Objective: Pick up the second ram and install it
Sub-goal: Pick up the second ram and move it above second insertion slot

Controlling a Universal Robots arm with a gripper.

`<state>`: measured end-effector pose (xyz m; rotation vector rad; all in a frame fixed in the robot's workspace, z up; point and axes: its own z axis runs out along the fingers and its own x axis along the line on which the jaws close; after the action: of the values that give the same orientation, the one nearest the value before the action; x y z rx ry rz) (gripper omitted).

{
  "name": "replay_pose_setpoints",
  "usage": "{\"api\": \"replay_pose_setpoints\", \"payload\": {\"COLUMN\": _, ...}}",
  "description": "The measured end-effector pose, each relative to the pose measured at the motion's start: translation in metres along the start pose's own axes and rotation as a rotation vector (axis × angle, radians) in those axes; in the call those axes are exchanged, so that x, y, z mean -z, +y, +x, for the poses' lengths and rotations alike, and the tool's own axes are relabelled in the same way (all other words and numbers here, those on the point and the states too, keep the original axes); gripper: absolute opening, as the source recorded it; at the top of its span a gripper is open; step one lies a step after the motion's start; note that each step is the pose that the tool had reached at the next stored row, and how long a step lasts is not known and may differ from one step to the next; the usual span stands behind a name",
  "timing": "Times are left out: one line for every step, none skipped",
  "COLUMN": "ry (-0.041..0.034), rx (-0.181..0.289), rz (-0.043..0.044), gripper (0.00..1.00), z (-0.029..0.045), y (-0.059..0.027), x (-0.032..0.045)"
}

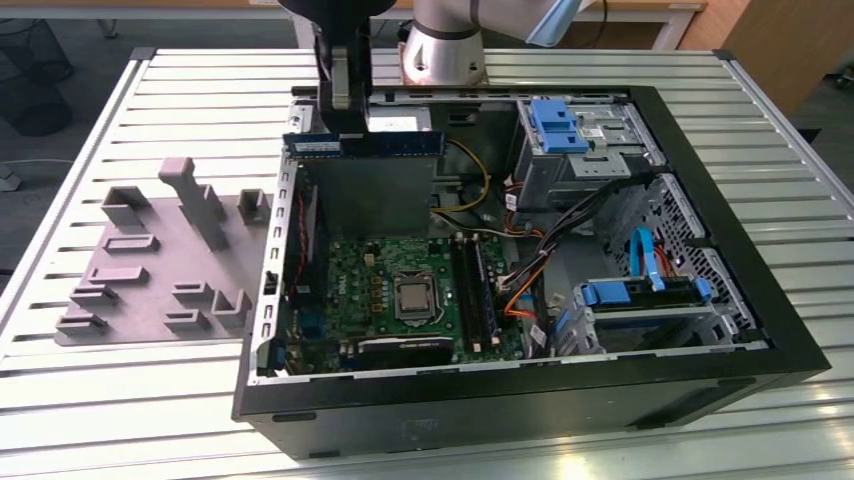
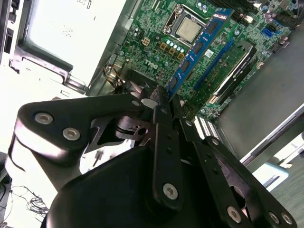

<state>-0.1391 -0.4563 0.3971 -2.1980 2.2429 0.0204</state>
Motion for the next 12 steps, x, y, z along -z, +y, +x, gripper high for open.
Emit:
{"api": "replay_pose_setpoints", "payload": {"ry": 0.0000, "rx": 0.000, "rz": 0.0000, "gripper": 0.14, "z": 0.0000, "y": -0.0008, "x": 0.0000}}
{"api": "replay_pose_setpoints", "payload": {"ry": 0.0000, "rx": 0.000, "rz": 0.0000, "gripper": 0.14, "z": 0.0000, "y": -0.0015, "x": 0.0000}}
{"api": "replay_pose_setpoints", "payload": {"ry": -0.0001, "rx": 0.000, "rz": 0.0000, "gripper": 0.14, "z": 0.0000, "y": -0.0022, "x": 0.0000}}
{"api": "replay_pose_setpoints", "payload": {"ry": 0.0000, "rx": 0.000, "rz": 0.0000, "gripper": 0.14, "z": 0.0000, "y": -0.0026, "x": 0.0000}}
{"api": "replay_pose_setpoints", "payload": {"ry": 0.0000, "rx": 0.000, "rz": 0.0000, "gripper": 0.14, "z": 0.0000, "y": -0.0028, "x": 0.0000}}
{"api": "replay_pose_setpoints", "payload": {"ry": 0.0000, "rx": 0.000, "rz": 0.0001, "gripper": 0.14, "z": -0.0001, "y": -0.0032, "x": 0.0000}}
{"api": "replay_pose_setpoints", "payload": {"ry": 0.0000, "rx": 0.000, "rz": 0.0000, "gripper": 0.14, "z": -0.0001, "y": -0.0034, "x": 0.0000}}
{"api": "replay_pose_setpoints", "payload": {"ry": 0.0000, "rx": 0.000, "rz": 0.0000, "gripper": 0.14, "z": -0.0001, "y": -0.0034, "x": 0.0000}}
{"api": "replay_pose_setpoints", "payload": {"ry": 0.0000, "rx": 0.000, "rz": 0.0000, "gripper": 0.14, "z": -0.0001, "y": -0.0035, "x": 0.0000}}
{"api": "replay_pose_setpoints", "payload": {"ry": 0.0000, "rx": 0.000, "rz": 0.0000, "gripper": 0.14, "z": -0.0001, "y": -0.0035, "x": 0.0000}}
{"api": "replay_pose_setpoints", "payload": {"ry": 0.0000, "rx": 0.000, "rz": 0.0000, "gripper": 0.14, "z": -0.0001, "y": -0.0035, "x": 0.0000}}
{"api": "replay_pose_setpoints", "payload": {"ry": 0.0000, "rx": 0.000, "rz": 0.0000, "gripper": 0.14, "z": -0.0001, "y": -0.0035, "x": 0.0000}}
